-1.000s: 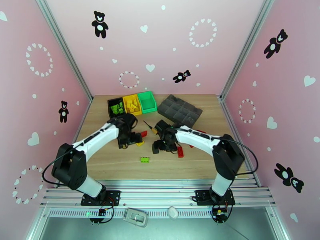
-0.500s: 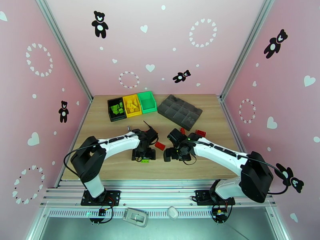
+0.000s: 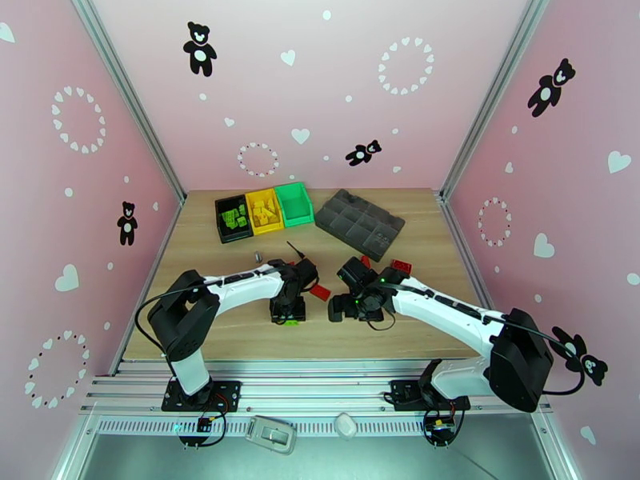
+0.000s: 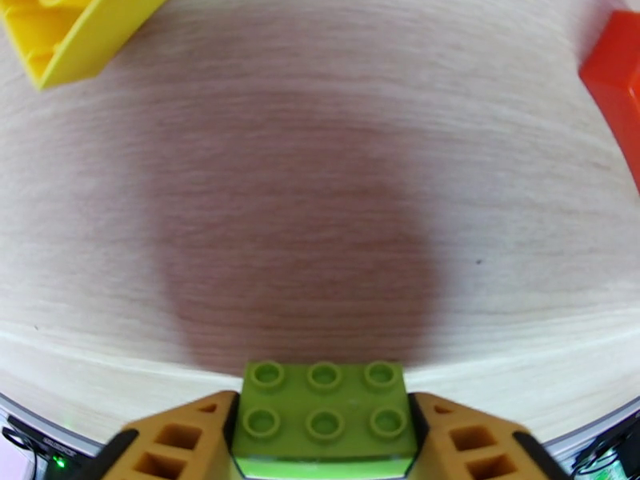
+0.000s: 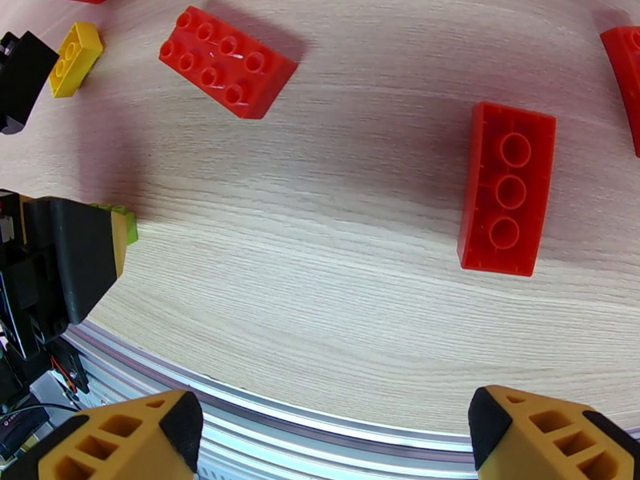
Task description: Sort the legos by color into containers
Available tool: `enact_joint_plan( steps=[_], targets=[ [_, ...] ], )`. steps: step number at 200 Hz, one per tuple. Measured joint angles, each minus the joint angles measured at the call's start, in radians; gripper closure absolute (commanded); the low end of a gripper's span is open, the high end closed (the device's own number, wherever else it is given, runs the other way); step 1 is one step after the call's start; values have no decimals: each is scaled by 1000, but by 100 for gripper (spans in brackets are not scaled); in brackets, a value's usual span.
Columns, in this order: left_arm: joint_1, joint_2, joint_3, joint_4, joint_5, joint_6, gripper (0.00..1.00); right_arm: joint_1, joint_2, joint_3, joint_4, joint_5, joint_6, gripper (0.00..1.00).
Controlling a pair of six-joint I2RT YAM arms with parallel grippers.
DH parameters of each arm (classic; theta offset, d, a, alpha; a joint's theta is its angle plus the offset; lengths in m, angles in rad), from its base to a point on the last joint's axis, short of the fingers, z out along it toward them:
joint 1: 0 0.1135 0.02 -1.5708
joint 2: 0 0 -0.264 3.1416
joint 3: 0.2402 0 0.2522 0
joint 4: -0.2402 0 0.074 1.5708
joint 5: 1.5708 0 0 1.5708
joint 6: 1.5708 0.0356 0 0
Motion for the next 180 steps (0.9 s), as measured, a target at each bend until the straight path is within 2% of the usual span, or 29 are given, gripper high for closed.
enact_joint_plan(
  steps=[33,53,88,125,151,180],
  targets=[
    [8,-23,0,-10,0,4,58,0,48,34,18,-21,-8,10],
    [53,-70,0,-14,3,15,58,0,112,83,41,-56,-15,11],
    [246,-165,26,-23,26,54,57,2,265,233,98,-145,-30,13],
    [481,-163,137,-42,53,119,57,7,462,488,114,-222,-60,13],
    [634,-75,307,-60,53,163,57,2,562,638,103,-256,-79,14],
    [753,98,536,-68,53,188,57,-30,635,737,77,-294,-102,14]
  ],
)
